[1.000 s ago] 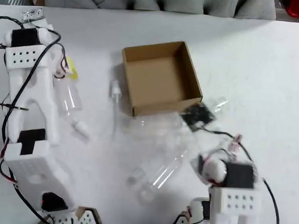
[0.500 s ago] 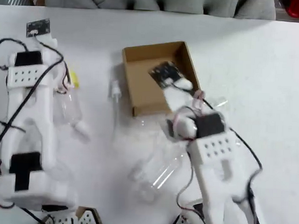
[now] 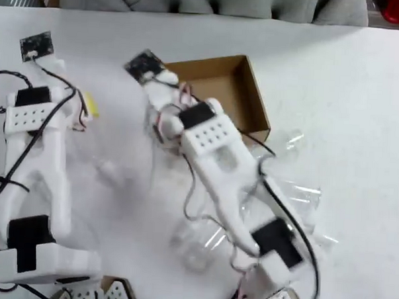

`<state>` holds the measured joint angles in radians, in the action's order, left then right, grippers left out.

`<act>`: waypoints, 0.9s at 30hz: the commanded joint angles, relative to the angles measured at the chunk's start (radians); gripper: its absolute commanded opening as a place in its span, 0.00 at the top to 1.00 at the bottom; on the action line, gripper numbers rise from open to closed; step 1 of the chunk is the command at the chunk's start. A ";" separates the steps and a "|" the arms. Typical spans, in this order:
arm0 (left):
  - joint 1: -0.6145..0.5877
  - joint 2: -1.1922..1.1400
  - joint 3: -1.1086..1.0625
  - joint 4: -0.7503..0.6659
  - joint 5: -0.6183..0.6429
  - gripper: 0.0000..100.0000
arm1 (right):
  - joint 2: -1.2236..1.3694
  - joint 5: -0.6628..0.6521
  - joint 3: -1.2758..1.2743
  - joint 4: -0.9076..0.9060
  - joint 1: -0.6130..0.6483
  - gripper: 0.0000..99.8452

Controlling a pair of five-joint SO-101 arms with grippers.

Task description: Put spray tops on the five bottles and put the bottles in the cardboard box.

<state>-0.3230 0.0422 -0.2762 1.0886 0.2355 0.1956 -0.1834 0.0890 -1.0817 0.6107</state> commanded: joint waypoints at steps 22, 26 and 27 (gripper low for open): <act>-0.007 0.059 -0.044 -0.164 0.015 0.98 | 0.760 0.264 0.979 -0.206 0.012 0.87; -0.007 0.059 -0.044 -0.169 0.015 0.98 | 0.808 0.265 1.013 -0.202 0.013 0.87; -0.008 0.059 -0.044 -0.169 0.015 0.98 | 0.820 0.265 1.019 -0.200 0.013 0.87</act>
<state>-0.3291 0.0422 -0.3284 0.9459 0.2417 1.0150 0.0729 1.0510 -1.2766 0.6183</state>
